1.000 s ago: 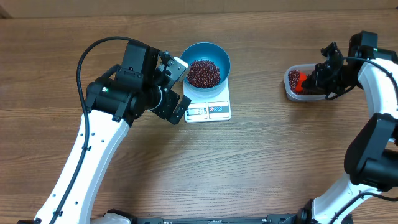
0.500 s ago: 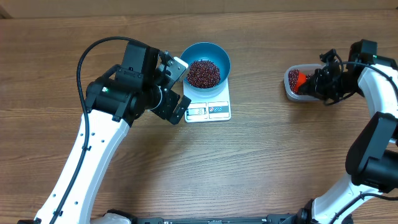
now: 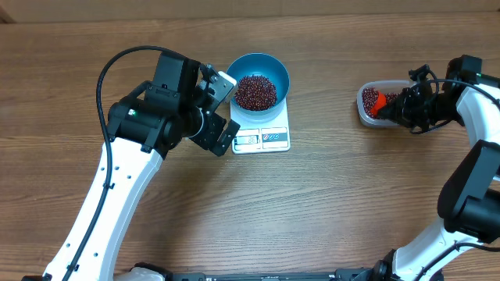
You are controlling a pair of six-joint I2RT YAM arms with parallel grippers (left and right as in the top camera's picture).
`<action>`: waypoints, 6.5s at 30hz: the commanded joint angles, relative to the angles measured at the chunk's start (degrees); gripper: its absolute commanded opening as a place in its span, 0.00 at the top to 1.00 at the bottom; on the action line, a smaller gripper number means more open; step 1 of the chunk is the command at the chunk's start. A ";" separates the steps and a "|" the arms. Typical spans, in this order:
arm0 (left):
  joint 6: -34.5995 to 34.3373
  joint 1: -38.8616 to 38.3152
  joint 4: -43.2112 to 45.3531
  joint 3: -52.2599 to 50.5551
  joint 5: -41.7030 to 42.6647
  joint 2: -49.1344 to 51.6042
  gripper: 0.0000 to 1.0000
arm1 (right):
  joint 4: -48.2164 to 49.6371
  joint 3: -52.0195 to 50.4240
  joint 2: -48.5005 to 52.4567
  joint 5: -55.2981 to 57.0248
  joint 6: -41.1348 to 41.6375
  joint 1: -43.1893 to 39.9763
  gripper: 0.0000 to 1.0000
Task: Scoop item into bowl and weigh 150g on scale
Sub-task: 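Drag the red cup through the beans with the right gripper to fill it, then carry the filled cup left with the right gripper over the teal bowl, then tilt the cup with the right gripper to pour beans into the bowl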
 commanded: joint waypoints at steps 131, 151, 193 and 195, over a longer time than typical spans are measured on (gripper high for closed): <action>1.49 -0.39 0.02 0.85 0.85 -0.46 0.00 | 16.22 5.22 -7.45 -9.73 14.73 27.65 0.96; 1.49 -0.39 0.02 0.85 0.87 -0.44 0.00 | 13.66 10.34 -7.48 5.44 14.27 36.28 0.96; 1.49 -0.39 0.02 0.85 0.85 -0.46 0.00 | 8.02 13.35 -7.48 16.57 12.74 40.57 0.96; 1.49 -0.39 0.04 0.85 0.85 -0.44 0.00 | 7.96 13.35 -7.48 16.55 10.84 40.63 0.96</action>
